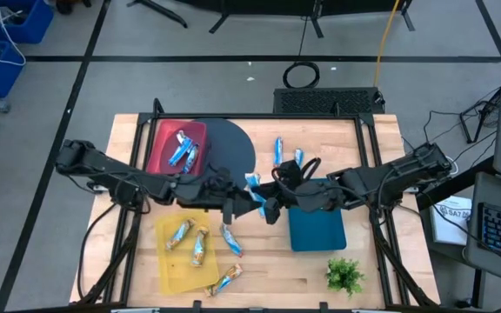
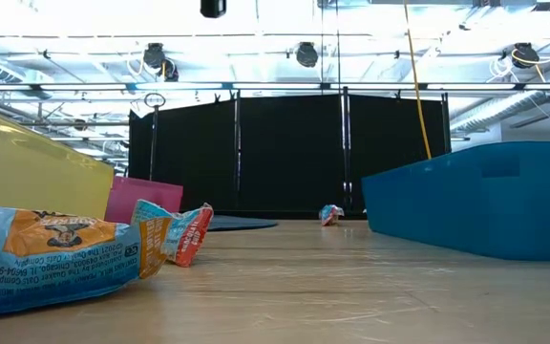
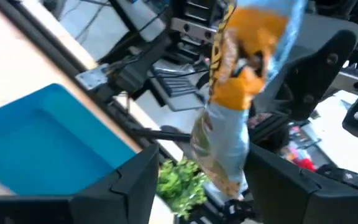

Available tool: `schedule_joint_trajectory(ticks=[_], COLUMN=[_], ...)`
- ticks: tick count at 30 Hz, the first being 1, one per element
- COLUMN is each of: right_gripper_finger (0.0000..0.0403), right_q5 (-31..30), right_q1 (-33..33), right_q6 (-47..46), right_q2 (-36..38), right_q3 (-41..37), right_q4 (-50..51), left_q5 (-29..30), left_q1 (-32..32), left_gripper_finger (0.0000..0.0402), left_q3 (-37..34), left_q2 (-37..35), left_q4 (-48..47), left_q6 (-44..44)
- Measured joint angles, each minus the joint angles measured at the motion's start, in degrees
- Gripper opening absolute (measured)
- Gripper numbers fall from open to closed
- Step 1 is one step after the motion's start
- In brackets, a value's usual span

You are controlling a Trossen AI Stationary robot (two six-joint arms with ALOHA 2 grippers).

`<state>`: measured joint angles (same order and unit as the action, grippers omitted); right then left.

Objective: Pick and place Granola Bars by type
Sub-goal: Put the top yellow granola bar into the yellow bin

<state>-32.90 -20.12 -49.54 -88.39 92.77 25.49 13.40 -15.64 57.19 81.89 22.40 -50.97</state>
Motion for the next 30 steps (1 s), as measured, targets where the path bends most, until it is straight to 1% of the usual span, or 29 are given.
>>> schedule_joint_trajectory(ticks=[3,6,9,11,12,14,16,17,19,21,24,27,30], right_gripper_finger=[0.0000,0.0000,0.0000,0.0000,0.0000,0.0000,0.0000,0.0000,0.0009,0.0027,0.0075,0.0129,0.0167], right_q5=[0.1,0.1,-0.1,-0.1,-0.2,-0.1,-0.1,-0.1,-0.1,-0.1,0.2,4.6,5.7], right_q1=[0.0,0.0,0.0,0.0,0.0,0.0,0.0,0.0,-0.2,-0.3,-0.7,-1.1,-1.5], right_q6=[1.2,1.2,1.4,2.3,2.9,3.8,5.0,5.5,7.2,8.8,11.0,15.5,18.0], right_q2=[0.0,0.0,0.0,0.0,0.0,0.0,-0.1,-0.1,-0.1,-0.1,0.8,3.5,7.6], right_q3=[0.0,0.0,0.0,0.0,0.0,0.0,0.0,0.0,0.0,0.0,0.0,0.0,0.0], right_q4=[-1.2,-1.4,-1.9,-3.0,-4.1,-5.3,-6.0,-6.3,-6.9,-7.0,-7.1,-8.8,-9.0], left_q5=[-0.1,0.0,-0.1,-0.1,-0.1,-1.1,-1.4,-1.3,-0.9,-0.7,-1.1,-1.3,-1.4], left_q1=[0.0,-0.2,-0.4,-0.5,-0.6,-0.5,-0.6,-0.7,-0.8,-0.8,-1.1,-2.2,-3.7], left_gripper_finger=[0.0240,0.0239,0.0226,0.0197,0.0176,0.0122,0.0059,0.0037,0.0032,0.0033,0.0032,0.0023,0.0022], left_q3=[0.0,0.0,0.0,0.0,0.0,0.0,0.0,0.0,0.0,0.0,0.0,0.0,0.0], left_q2=[2.1,3.2,3.4,3.4,3.4,3.4,3.3,3.3,3.3,3.3,3.3,3.3,3.5], left_q4=[6.1,11.4,11.5,10.9,10.9,11.2,11.4,11.6,11.7,11.6,11.1,9.7,7.2], left_q6=[0.5,1.7,2.2,1.7,1.1,0.9,1.2,1.2,1.3,0.9,-0.6,-0.7,-2.2])
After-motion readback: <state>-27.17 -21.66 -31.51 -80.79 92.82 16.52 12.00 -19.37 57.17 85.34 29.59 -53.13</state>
